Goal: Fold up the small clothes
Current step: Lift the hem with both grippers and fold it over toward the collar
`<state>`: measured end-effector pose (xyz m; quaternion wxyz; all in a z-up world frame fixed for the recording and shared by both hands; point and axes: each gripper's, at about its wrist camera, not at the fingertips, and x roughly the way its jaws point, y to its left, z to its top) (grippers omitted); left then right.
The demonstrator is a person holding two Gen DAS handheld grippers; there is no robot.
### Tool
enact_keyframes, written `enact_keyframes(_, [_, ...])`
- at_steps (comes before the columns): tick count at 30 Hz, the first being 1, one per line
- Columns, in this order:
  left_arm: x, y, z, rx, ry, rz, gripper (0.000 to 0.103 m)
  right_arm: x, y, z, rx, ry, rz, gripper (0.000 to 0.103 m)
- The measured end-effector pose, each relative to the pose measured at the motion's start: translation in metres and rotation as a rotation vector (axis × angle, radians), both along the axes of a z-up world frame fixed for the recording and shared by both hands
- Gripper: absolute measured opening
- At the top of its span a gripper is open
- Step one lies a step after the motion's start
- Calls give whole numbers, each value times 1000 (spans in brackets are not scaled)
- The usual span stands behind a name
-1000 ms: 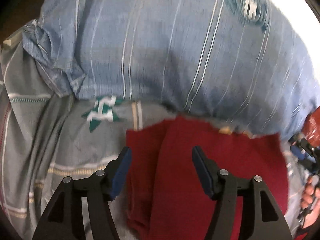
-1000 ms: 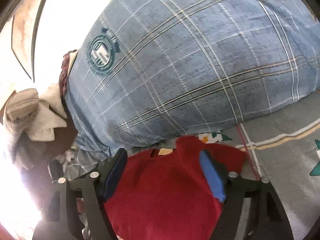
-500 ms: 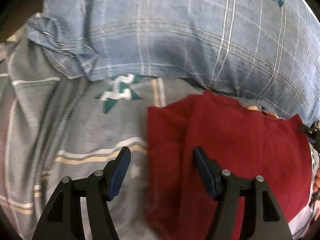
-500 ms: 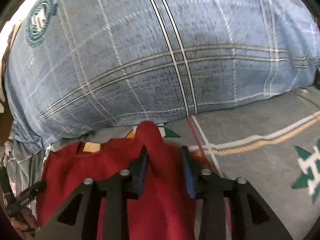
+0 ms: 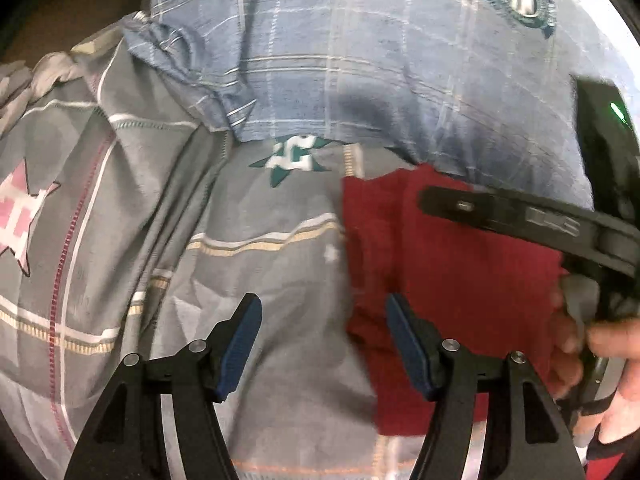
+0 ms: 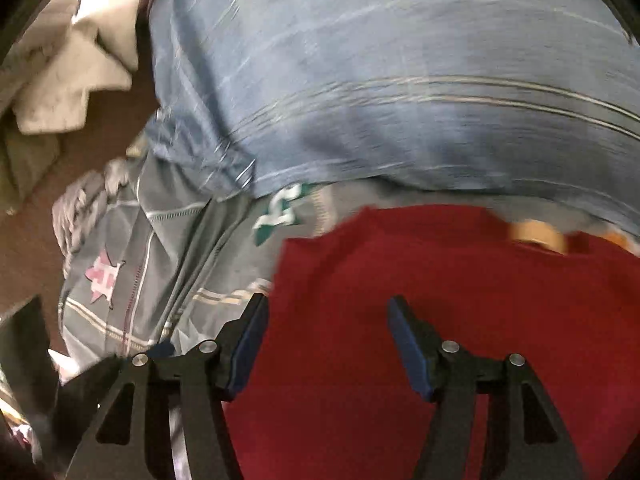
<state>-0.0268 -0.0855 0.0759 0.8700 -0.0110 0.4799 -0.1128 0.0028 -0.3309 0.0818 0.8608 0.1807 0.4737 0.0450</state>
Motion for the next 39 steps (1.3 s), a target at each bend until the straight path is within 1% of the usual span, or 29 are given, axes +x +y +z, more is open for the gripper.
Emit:
enact_keyframes(1, [4, 3, -4, 15, 4, 11, 64, 7, 12, -7, -23, 18, 12, 62])
enact_keyframes(3, [11, 8, -8, 29, 11, 29, 64, 28, 30, -23, -101, 66, 19, 62])
enact_keyframes(4, [14, 10, -9, 32, 13, 36, 64, 33, 33, -30, -138, 87, 22, 57])
enact_keyframes(5, [14, 12, -9, 31, 16, 40, 64, 38, 34, -37, -188, 114, 4, 35])
enact_keyframes(6, [14, 14, -7, 23, 17, 41, 64, 38, 32, -40, -229, 126, -23, 27])
enact_keyframes(7, [13, 15, -4, 7, 16, 40, 64, 37, 29, -37, -223, 114, -36, 17])
enact_keyframes(8, [13, 17, -1, -10, 10, 40, 64, 33, 22, -33, -197, 104, -36, 6])
enact_keyframes(10, [12, 18, 7, -39, -17, 40, 64, 24, 19, -16, -151, 43, -31, 6])
enact_keyframes(13, [9, 20, 14, -67, -55, 43, 64, 23, 24, -3, -116, -13, -25, 6])
enact_keyframes(14, [8, 20, 13, -72, -58, 44, 64, 26, 27, -5, -107, -15, -27, 6])
enact_keyframes(16, [7, 18, 10, -73, -51, 37, 64, 35, 31, -22, -100, 21, -28, 6])
enact_keyframes(18, [7, 16, 8, -79, -48, 29, 64, 33, 31, -38, -81, 57, -6, 13])
enact_keyframes(19, [6, 14, 8, -87, -52, 24, 64, 23, 27, -36, -59, 40, -6, 14])
enact_keyframes(20, [6, 12, 9, -93, -58, 16, 64, 16, 22, -30, -35, 26, -5, 28])
enact_keyframes(21, [4, 8, 10, -95, -66, 5, 64, 0, 13, -20, -7, 5, -1, 38])
enact_keyframes(22, [4, 5, 11, -96, -71, -3, 64, -18, 3, -7, -18, -27, -10, 50])
enact_keyframes(23, [3, 1, 11, -96, -77, -16, 64, -29, -5, 1, -49, -51, -28, 52])
enact_keyframes(25, [2, -7, 10, -92, -86, -34, 65, -64, -41, 20, -169, -89, -111, 52])
enact_keyframes(26, [3, -11, 8, -86, -88, -37, 65, -74, -54, 24, -206, -89, -143, 52])
enact_keyframes(28, [6, -19, 2, -76, -83, -45, 65, -93, -93, 26, -296, -60, -237, 51])
enact_keyframes(29, [8, -23, -2, -69, -78, -50, 65, -101, -115, 24, -326, -29, -287, 51])
enact_keyframes(30, [10, -27, -5, -59, -74, -53, 64, -107, -136, 21, -338, 0, -333, 50])
enact_keyframes(31, [13, -32, -11, -43, -69, -54, 64, -114, -157, 16, -346, 23, -381, 44])
enact_keyframes(32, [16, -36, -15, -26, -62, -55, 65, -117, -170, 12, -349, 38, -409, 34])
enact_keyframes(33, [19, -40, -19, -11, -55, -55, 65, -119, -181, 7, -345, 51, -428, 31])
enact_keyframes(35, [26, -46, -31, 22, -30, -54, 65, -117, -197, -9, -308, 85, -440, 30])
enact_keyframes(36, [29, -47, -36, 23, -21, -51, 67, -114, -202, -18, -289, 97, -445, 30])
enact_keyframes(39, [32, -49, -38, 12, -20, -34, 71, -108, -202, -17, -303, 91, -457, 30])
